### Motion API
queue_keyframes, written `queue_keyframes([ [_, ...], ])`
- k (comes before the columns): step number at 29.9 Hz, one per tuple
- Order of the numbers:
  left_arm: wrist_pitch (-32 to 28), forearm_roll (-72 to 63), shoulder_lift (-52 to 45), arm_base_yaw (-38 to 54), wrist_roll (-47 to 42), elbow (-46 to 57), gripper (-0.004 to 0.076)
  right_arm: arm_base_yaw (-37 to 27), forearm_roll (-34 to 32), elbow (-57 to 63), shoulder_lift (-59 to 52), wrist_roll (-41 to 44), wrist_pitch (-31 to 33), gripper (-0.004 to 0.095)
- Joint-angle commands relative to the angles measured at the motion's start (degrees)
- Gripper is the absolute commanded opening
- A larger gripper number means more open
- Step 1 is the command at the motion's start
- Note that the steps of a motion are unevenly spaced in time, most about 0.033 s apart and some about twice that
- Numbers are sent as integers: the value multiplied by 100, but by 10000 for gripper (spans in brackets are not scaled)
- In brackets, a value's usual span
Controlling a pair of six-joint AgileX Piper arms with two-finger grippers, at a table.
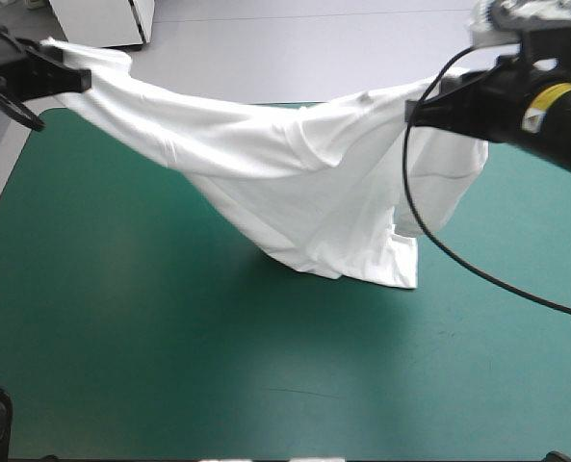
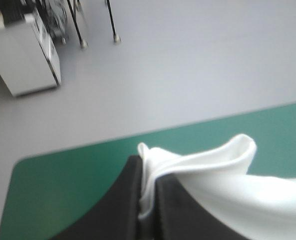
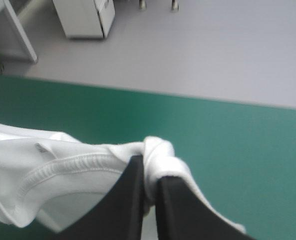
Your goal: Fold the cloth
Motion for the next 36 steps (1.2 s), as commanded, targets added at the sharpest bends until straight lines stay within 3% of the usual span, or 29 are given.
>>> queue_keyframes([
  [1, -315, 10, -138, -16, -83, -1127, -9, -2, -422, -1104, -185, -290, -488, -14],
  [7, -956, -42, -142, -16, -283, -1914, -9, -2, -569, -2192, -185, -651, -1064, -14],
  [10, -992, -22, -142, -16, -196, -2046, -9, -2, -733, -2472, -185, -779, -1159, -14],
  [20, -1358, 355, -117, -16, 203, -1971, -9, -2, -883, -2573, 27, -927, -1831, -14],
  [24, -1464, 478, 6, -16, 190, -1628, -9, -2, -1095, -2561, 599, -1077, -2098, -15],
  [30, -1153, 356, 610, -16, 117, -452, -9, -2, -1507, -2561, 1757, -737, -1859, -15],
  [36, -1425, 157, 1284, -16, 148, 304, -9, -339, -1192, -2561, 2935, -574, -1689, -15],
])
